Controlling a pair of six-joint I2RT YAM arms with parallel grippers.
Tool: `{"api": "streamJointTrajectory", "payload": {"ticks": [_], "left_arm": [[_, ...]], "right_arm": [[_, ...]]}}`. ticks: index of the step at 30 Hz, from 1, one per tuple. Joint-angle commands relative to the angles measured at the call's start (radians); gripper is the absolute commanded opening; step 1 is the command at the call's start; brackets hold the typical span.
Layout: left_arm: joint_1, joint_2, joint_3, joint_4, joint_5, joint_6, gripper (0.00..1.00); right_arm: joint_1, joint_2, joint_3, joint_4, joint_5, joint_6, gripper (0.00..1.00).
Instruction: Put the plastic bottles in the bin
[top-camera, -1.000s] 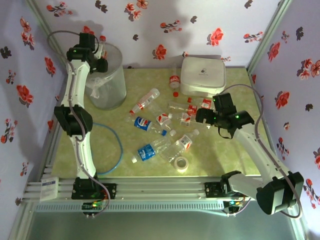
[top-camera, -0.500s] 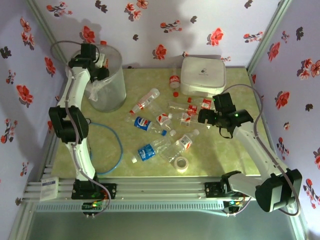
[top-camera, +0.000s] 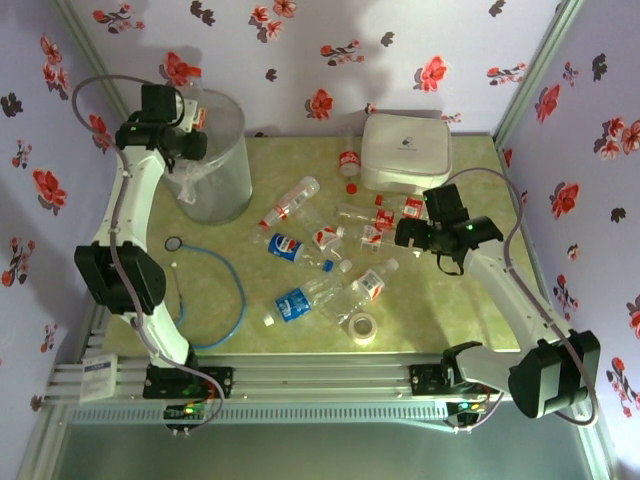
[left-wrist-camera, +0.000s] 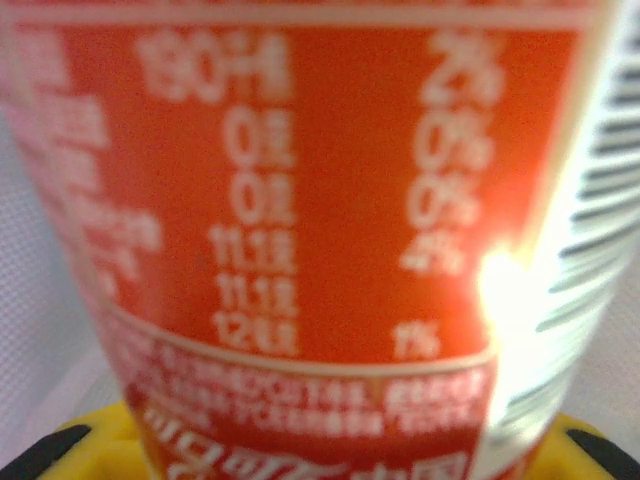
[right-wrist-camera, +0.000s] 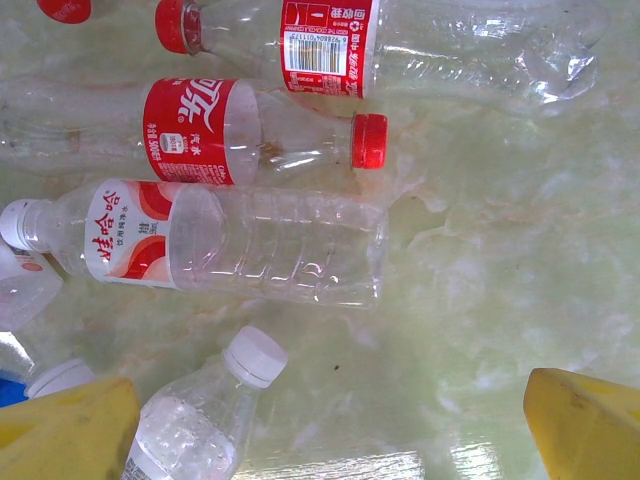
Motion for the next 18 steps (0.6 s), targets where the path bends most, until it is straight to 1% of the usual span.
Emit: {"api": "streamJointTrajectory", "payload": {"ticks": [1, 4, 5, 6, 8, 9, 10, 14, 18], "left_arm": [[0.009, 0.030, -0.033, -0.004, -0.023, 0.028, 0.05], [0.009, 0.065, -0.005, -0.031, -0.022, 0.006, 0.07], [0.009, 0.074, 0.006, -0.044, -0.021, -0.005, 0.09], [0.009, 0.081, 0.017, -0.052, -0.021, -0.016, 0.18], [0.009, 0.085, 0.029, -0.056, -0.021, -0.024, 0.49], [0.009, 0.087, 0.035, -0.057, -0.020, -0.024, 0.61], [0.009, 0.091, 0.043, -0.062, -0.018, -0.025, 0.66], [0.009, 0.095, 0.065, -0.073, -0.014, -0.019, 0.73], [0.009, 0.098, 0.087, -0.083, -0.003, -0.017, 0.74]], "right_arm": [[-0.005, -0.005, 0.016, 0.010, 0.005, -0.010, 0.99], [-0.004, -0.021, 0.006, 0.002, 0.023, -0.016, 0.99], [-0.005, -0.025, 0.007, -0.002, 0.028, -0.018, 0.99], [-0.007, -0.029, 0.007, -0.003, 0.031, -0.019, 0.99], [-0.006, -0.029, 0.007, -0.002, 0.031, -0.022, 0.99], [-0.007, -0.025, 0.011, -0.003, 0.028, -0.024, 0.99], [-0.007, -0.022, 0.013, -0.002, 0.027, -0.024, 0.99], [-0.006, -0.010, 0.014, 0.005, 0.019, -0.021, 0.99], [-0.007, -0.005, 0.016, 0.010, 0.011, -0.004, 0.99]]}}
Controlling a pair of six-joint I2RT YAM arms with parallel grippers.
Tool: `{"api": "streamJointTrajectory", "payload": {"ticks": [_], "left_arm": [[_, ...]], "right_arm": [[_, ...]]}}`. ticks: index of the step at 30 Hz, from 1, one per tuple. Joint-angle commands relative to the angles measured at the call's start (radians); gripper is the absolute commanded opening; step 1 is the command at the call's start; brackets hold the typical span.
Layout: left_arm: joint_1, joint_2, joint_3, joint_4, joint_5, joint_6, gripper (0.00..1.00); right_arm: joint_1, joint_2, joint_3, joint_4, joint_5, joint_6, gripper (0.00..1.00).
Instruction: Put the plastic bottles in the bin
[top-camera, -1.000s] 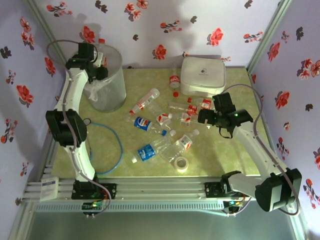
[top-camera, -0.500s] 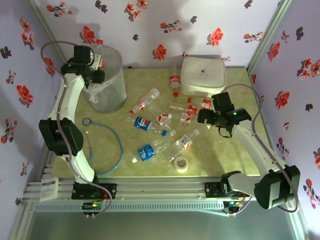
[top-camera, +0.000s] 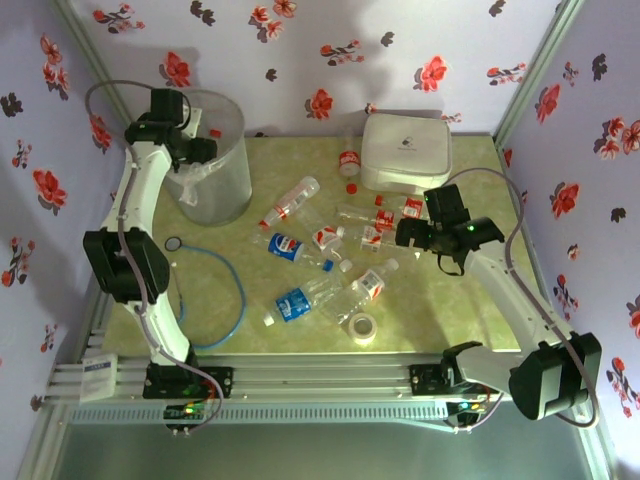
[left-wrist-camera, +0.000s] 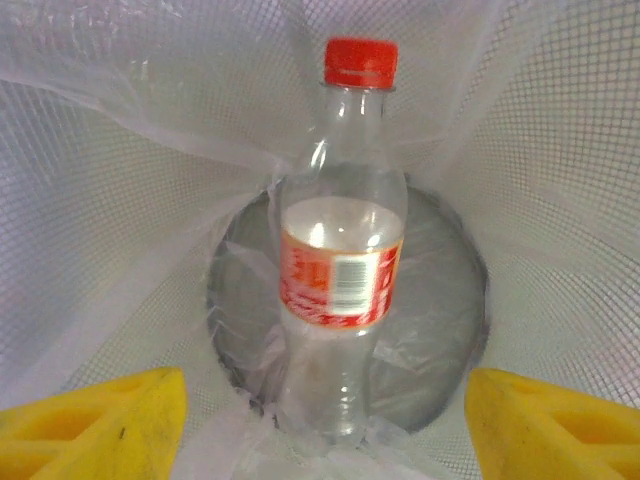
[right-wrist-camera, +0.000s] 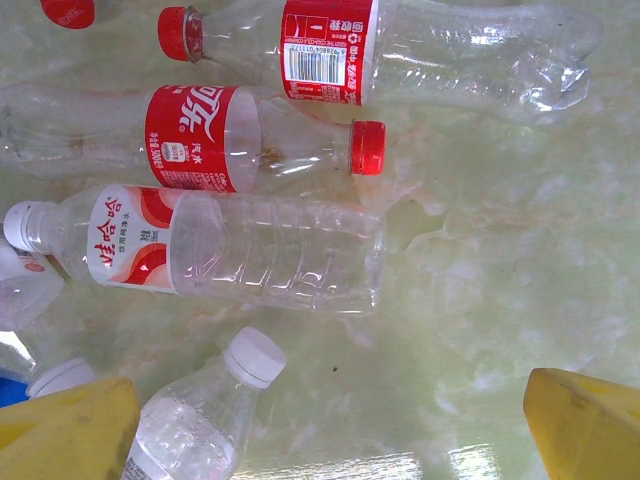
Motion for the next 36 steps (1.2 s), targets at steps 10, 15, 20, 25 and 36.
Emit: {"api": "streamJointTrajectory", "payload": {"ticks": [10, 15, 20, 25, 36], "left_arm": [[-0.018, -0.005, 0.139, -0.107, 0.008, 0.036, 0.84], [-0.056, -0.020, 0.237, -0.157, 0.002, 0.066, 0.91], [-0.123, -0.057, 0.300, -0.196, -0.042, 0.092, 0.97], [-0.328, -0.173, 0.195, -0.202, -0.234, 0.102, 0.99], [-0.666, -0.429, -0.409, 0.122, -0.221, -0.151, 1.00]], "right_arm": [[-0.141, -0.012, -0.011, -0.005, 0.000, 0.140, 0.99], [-0.214, -0.033, -0.082, 0.079, -0.053, 0.279, 0.99], [-0.291, -0.023, -0.169, 0.239, -0.034, 0.585, 0.97], [-0.308, 0.030, -0.353, 0.629, 0.017, 0.953, 0.85], [-0.318, 0.328, -0.195, 0.729, 0.047, 1.024, 0.92]]}}
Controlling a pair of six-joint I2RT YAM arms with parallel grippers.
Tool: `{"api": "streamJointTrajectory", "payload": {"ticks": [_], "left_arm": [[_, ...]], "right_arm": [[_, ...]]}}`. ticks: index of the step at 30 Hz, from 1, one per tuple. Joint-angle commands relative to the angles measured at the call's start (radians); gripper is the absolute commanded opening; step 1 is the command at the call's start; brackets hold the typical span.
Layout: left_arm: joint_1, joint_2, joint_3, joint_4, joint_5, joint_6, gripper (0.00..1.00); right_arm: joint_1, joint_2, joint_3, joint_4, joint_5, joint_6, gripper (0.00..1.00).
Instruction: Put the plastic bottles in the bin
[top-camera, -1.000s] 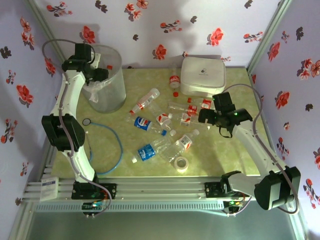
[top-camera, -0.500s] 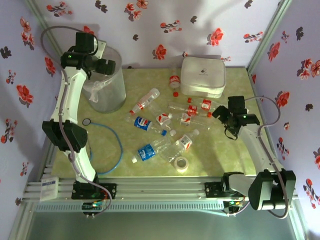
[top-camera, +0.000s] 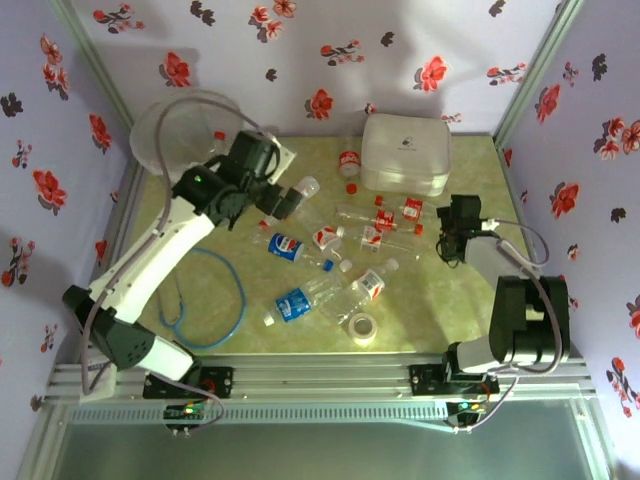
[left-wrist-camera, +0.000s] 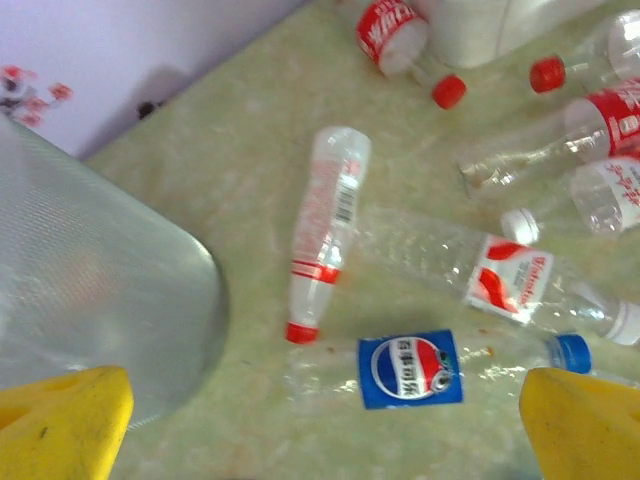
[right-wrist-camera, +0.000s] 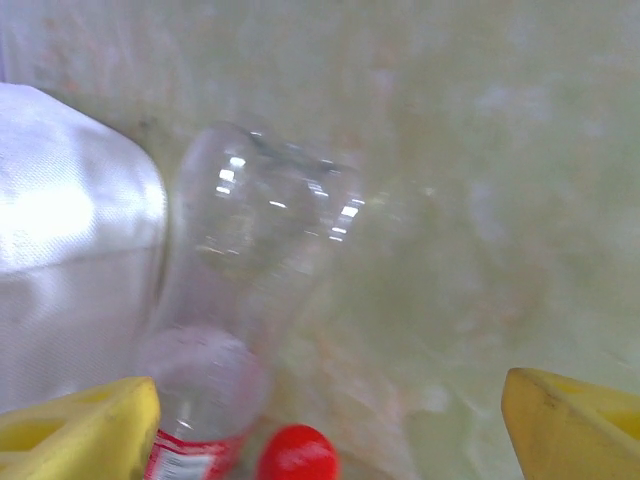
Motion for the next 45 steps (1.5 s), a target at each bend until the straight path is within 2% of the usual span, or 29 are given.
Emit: {"api": "streamJointTrajectory", "payload": {"ticks": [1, 6, 12, 20, 24, 28, 34, 38, 41, 45], "left_arm": [[-0.035, -0.039, -0.142, 0.158, -0.005, -0.123, 1.00], [-0.044, -0.078, -0.290, 0.285, 0.062, -0.197, 1.00], [-0.046, -0.103, -0.324, 0.313, 0.062, -0.171, 1.00], [-0.045, -0.110, -0.343, 0.331, 0.061, -0.148, 1.00], [-0.045, -0.102, -0.331, 0.331, 0.060, -0.146, 1.00], [-0.046, -0.108, -0.315, 0.326, 0.061, -0.141, 1.00], [-0.046, -0.112, -0.244, 0.302, 0.077, -0.109, 1.00], [-0.046, -0.101, -0.198, 0.310, 0.148, -0.120, 1.00], [-0.046, -0.089, -0.183, 0.344, 0.272, -0.139, 1.00], [-0.047, -0.065, -0.175, 0.401, 0.461, -0.165, 1.00]], "right_arm": [[-0.009, 0.070, 0.063, 0.067, 0.046, 0.046, 0.96], [-0.012, 0.217, 0.136, 0.071, 0.033, 0.063, 0.99], [-0.006, 0.326, 0.168, 0.113, 0.057, 0.092, 0.97], [-0.009, 0.316, 0.159, 0.133, 0.080, 0.077, 0.75], [-0.011, 0.274, 0.167, 0.122, 0.099, 0.047, 0.64], [-0.021, 0.210, 0.175, 0.100, 0.100, 0.013, 0.60], [-0.039, 0.035, 0.162, 0.052, 0.114, -0.065, 0.53], [-0.043, -0.116, 0.161, -0.005, 0.123, -0.165, 0.48], [-0.043, -0.204, 0.168, -0.031, 0.026, -0.323, 0.43], [-0.040, -0.260, 0.213, -0.115, -0.229, -0.544, 0.36]]}}
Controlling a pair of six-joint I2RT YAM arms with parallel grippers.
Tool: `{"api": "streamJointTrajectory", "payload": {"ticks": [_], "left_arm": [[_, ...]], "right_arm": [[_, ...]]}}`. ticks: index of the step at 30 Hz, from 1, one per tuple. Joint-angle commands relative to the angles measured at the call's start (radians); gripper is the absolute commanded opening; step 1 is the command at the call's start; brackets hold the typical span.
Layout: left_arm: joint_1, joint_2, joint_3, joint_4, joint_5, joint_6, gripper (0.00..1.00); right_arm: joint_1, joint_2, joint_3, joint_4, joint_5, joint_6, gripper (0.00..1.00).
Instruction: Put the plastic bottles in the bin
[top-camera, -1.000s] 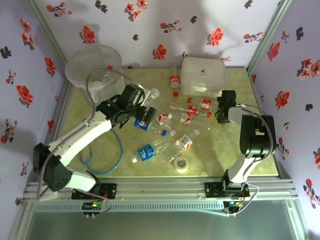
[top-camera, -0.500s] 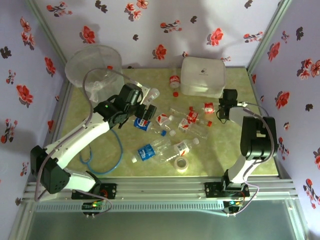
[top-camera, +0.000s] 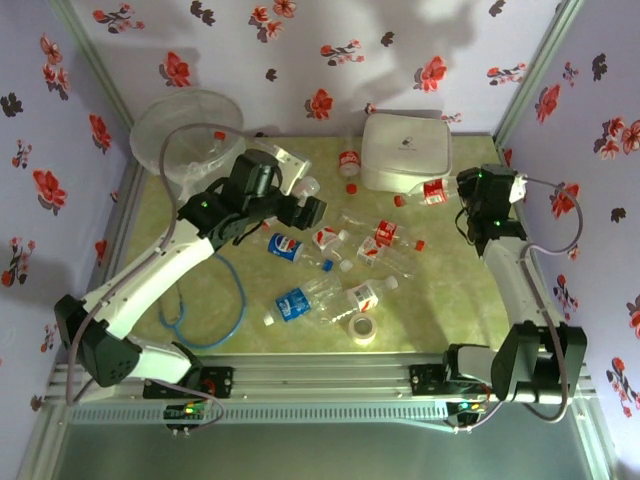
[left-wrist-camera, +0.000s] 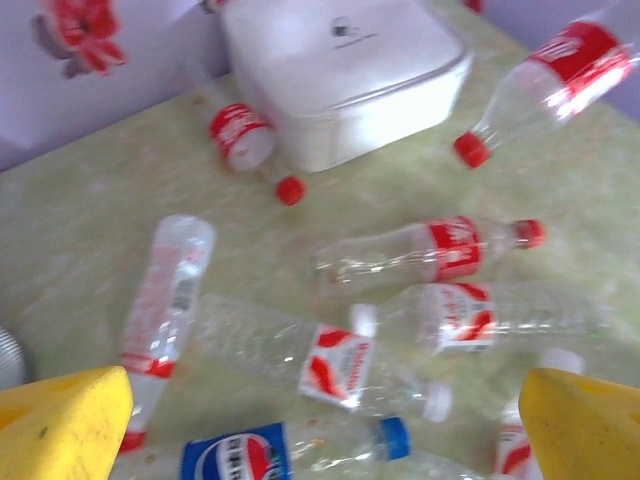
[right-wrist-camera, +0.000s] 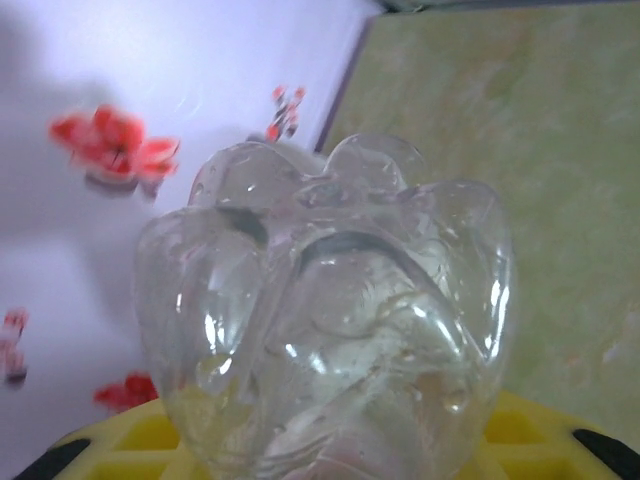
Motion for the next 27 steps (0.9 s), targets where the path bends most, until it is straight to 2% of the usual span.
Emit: {"api": "streamJointTrajectory", "payload": {"ticks": [1, 5, 8, 11, 15, 27], "left_arm": [[-0.005, 0.036, 0.030, 0.064, 0.212, -0.027, 1.00], [-0.008, 0.072, 0.016, 0.112, 0.307, -0.039, 1.00], [-0.026, 0.105, -0.002, 0.144, 0.356, -0.041, 1.00], [-0.055, 0.137, -0.025, 0.193, 0.391, -0.062, 1.00], [-0.078, 0.164, -0.070, 0.297, 0.416, -0.142, 1.00], [-0.100, 0.224, -0.111, 0.383, 0.416, -0.212, 1.00]], "right_arm": [[0.000, -0.020, 0.062, -0.137, -0.247, -0.248, 0.36], [0.037, -0.011, 0.123, -0.249, -0.579, -0.396, 0.36], [0.114, -0.014, 0.154, -0.311, -0.707, -0.499, 0.32], [0.204, -0.017, 0.166, -0.339, -0.731, -0.578, 0.31], [0.269, 0.012, 0.154, -0.287, -0.775, -0.565, 0.31], [0.333, 0.056, 0.136, -0.102, -0.809, -0.465, 0.31]]}}
